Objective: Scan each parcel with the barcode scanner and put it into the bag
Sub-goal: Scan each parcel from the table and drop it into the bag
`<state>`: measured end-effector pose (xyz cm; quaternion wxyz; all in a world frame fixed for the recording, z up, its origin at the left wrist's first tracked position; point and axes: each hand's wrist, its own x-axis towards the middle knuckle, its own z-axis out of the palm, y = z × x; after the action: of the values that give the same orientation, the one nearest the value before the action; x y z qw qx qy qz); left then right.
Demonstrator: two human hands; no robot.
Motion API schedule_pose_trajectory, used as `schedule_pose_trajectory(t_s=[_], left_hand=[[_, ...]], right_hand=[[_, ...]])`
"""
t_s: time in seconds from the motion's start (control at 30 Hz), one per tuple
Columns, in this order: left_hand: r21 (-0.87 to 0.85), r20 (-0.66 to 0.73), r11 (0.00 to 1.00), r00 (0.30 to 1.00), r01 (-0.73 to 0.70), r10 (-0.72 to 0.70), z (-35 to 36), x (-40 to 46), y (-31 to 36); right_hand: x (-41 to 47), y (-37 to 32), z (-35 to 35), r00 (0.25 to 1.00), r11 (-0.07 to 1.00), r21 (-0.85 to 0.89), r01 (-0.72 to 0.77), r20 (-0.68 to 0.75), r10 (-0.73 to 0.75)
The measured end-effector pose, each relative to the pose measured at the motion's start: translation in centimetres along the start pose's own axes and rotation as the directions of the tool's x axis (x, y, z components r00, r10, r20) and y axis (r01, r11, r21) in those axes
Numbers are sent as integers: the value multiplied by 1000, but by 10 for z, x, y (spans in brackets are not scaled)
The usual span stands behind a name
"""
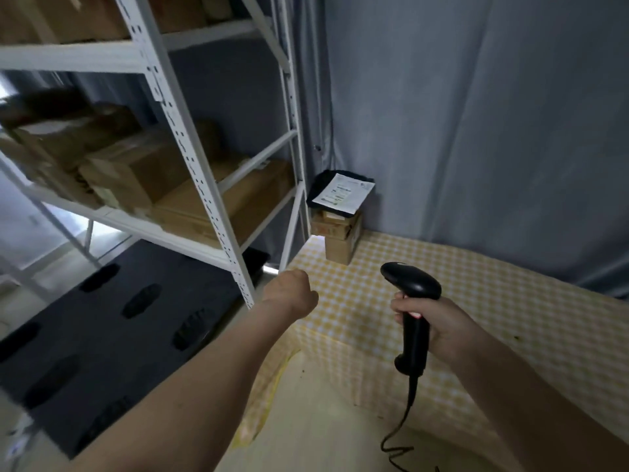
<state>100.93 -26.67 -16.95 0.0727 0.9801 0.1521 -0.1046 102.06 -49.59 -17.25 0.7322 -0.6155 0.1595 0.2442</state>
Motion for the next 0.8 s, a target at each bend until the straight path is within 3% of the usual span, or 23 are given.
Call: schedule_pose_trajectory(t_s=[0.43,0.8], left_hand=[[-29,15,996,996,89,-89,2,59,-59],[-19,21,999,999,26,-25,-34,208,-17]], right_hand=[[67,-16,62,997,999,-10,-46,57,47],[177,-85,70,998,998,60,16,55,-20]])
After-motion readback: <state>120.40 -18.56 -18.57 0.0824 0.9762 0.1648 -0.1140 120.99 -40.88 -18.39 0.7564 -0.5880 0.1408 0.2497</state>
